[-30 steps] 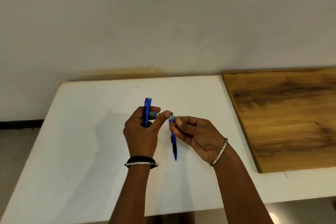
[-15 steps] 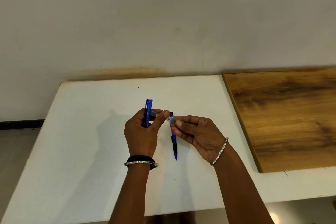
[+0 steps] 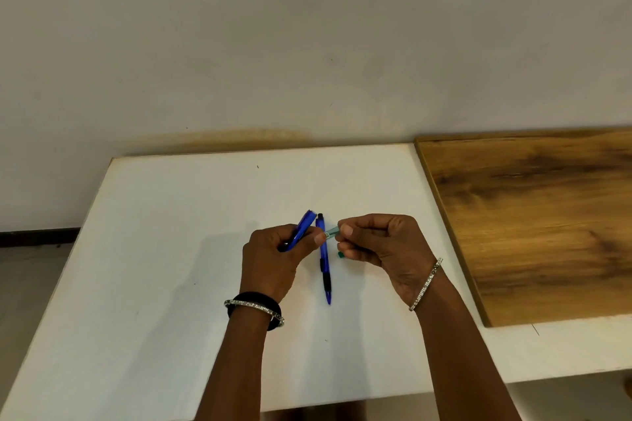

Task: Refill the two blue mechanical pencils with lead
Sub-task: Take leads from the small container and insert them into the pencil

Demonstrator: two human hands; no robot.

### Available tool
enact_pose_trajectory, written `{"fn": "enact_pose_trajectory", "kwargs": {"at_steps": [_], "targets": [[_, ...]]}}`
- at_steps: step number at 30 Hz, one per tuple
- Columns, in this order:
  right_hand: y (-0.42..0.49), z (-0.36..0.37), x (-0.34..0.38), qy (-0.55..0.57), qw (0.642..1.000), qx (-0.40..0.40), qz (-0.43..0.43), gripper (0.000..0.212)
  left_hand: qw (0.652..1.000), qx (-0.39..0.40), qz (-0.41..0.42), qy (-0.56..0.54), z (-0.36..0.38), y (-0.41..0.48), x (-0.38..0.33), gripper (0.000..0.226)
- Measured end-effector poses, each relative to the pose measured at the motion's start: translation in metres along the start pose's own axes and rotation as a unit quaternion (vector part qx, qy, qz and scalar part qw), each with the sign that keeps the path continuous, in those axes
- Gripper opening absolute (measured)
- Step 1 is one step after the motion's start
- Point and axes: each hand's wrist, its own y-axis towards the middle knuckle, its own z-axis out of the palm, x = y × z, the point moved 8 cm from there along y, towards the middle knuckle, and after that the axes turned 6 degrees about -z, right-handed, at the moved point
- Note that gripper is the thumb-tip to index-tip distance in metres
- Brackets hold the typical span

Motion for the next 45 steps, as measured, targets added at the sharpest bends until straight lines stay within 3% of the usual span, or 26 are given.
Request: {"fn": "enact_pose_trajectory", "kwargs": {"at_steps": [10, 16, 21, 26, 39, 45], "targets": [[0.004, -0.007, 0.007, -0.053, 0.997, -0.038, -0.043, 0.021, 0.998, 0.039, 0.014, 0.044, 0.008, -0.001, -0.001, 0.010], [0.006, -0.007, 0.010, -0.077, 0.993, -0.062, -0.071, 0.040, 0.998, 0.038, 0.006, 0.044, 0.008, -0.001, -0.001, 0.016], [0.008, -0.007, 0.011, -0.086, 0.991, -0.065, -0.085, 0.017, 0.998, 0.042, 0.002, 0.042, 0.009, -0.001, 0.000, 0.015], [0.008, -0.004, 0.014, -0.088, 0.989, -0.064, -0.105, 0.008, 0.998, 0.037, -0.002, 0.045, 0.007, 0.000, 0.001, 0.008], [0.010, 0.000, 0.022, -0.099, 0.979, -0.072, -0.160, 0.020, 0.998, 0.040, -0.011, 0.045, 0.004, 0.001, 0.003, 0.006], [0.010, -0.003, 0.022, -0.078, 0.980, -0.096, -0.159, 0.017, 0.997, 0.036, -0.017, 0.067, 0.001, 0.003, 0.008, 0.024]]}}
